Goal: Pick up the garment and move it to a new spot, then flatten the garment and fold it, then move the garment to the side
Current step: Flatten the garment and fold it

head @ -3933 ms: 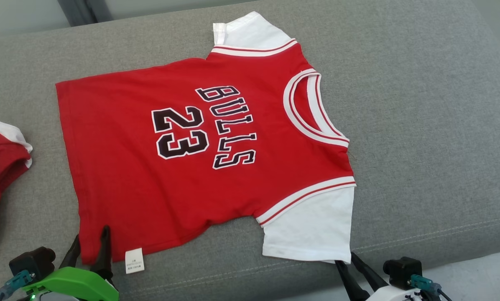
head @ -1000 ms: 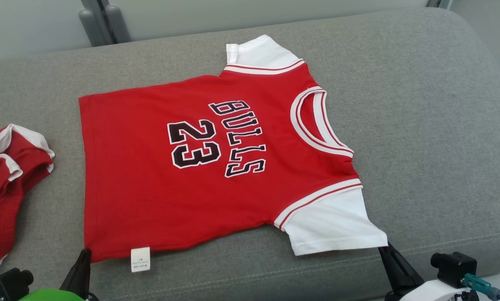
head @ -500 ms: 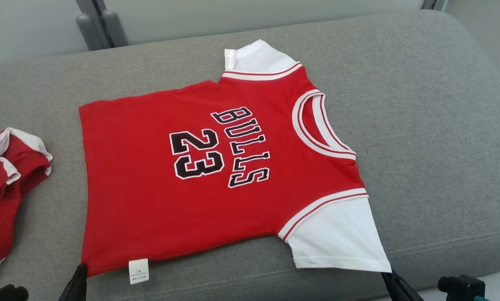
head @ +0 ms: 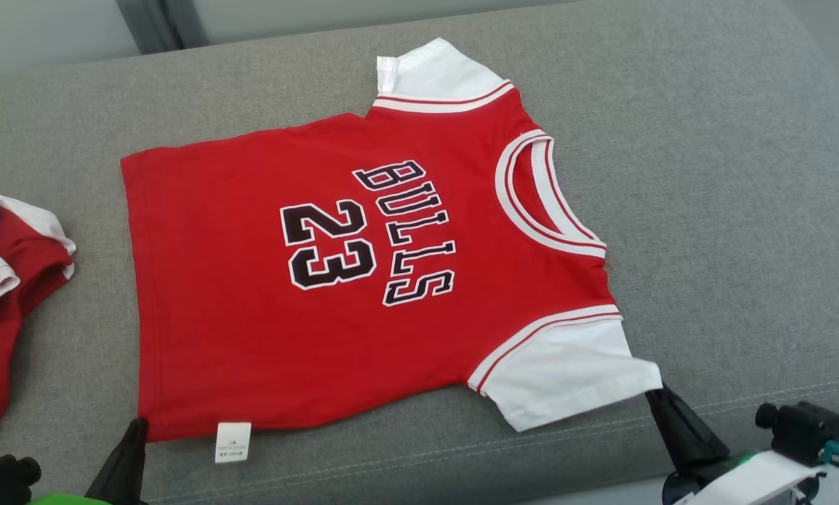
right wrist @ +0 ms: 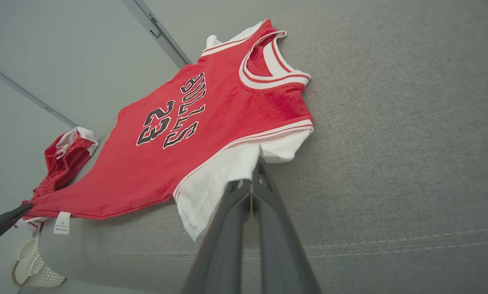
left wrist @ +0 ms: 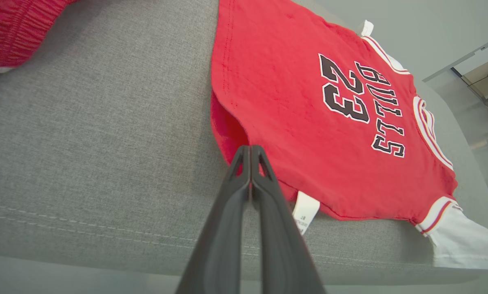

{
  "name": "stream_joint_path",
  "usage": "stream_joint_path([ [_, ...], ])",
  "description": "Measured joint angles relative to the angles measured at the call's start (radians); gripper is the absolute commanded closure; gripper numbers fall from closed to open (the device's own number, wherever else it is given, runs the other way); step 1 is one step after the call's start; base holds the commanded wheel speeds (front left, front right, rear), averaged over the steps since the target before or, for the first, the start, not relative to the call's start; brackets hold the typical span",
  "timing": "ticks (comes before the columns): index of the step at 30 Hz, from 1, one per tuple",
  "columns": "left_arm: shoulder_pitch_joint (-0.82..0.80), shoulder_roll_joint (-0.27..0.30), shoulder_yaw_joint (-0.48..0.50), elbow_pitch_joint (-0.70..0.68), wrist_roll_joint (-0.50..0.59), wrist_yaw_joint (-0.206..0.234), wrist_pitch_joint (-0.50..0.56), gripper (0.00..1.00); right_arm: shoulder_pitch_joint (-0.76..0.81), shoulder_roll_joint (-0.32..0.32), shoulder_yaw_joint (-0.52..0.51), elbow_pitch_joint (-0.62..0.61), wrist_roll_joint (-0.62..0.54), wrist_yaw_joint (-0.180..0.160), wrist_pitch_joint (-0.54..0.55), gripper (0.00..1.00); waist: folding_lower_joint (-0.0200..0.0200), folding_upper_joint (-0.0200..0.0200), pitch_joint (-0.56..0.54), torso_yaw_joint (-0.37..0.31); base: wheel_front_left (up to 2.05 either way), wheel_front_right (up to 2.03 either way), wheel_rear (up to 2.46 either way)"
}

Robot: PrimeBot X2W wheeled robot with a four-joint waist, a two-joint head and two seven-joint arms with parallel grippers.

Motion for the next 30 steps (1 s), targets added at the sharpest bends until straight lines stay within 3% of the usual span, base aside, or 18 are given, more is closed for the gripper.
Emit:
stream_joint_path([
  [12, -0.136, 0.080, 0.024, -0.054, -0.025, 0.010, 0.083, 1.00, -0.208, -0.079, -0.020, -0.072, 0.049, 0.000, 0.120, 1.00, 0.0000, 0.0000, 0.084, 0.011, 0.00, 0.00, 0.00],
  [20, -0.238, 0.093, 0.016, -0.051, -0.041, 0.015, 0.147, 1.00, -0.349, -0.092, -0.048, -0.091, 0.077, 0.000, 0.187, 1.00, 0.0000, 0.0000, 0.144, 0.022, 0.00, 0.00, 0.00],
  [30, -0.351, 0.099, -0.019, 0.022, -0.048, 0.024, 0.195, 1.00, -0.464, -0.105, -0.049, -0.013, 0.105, 0.000, 0.262, 1.00, 0.0000, 0.0000, 0.185, 0.053, 0.00, 0.00, 0.00],
])
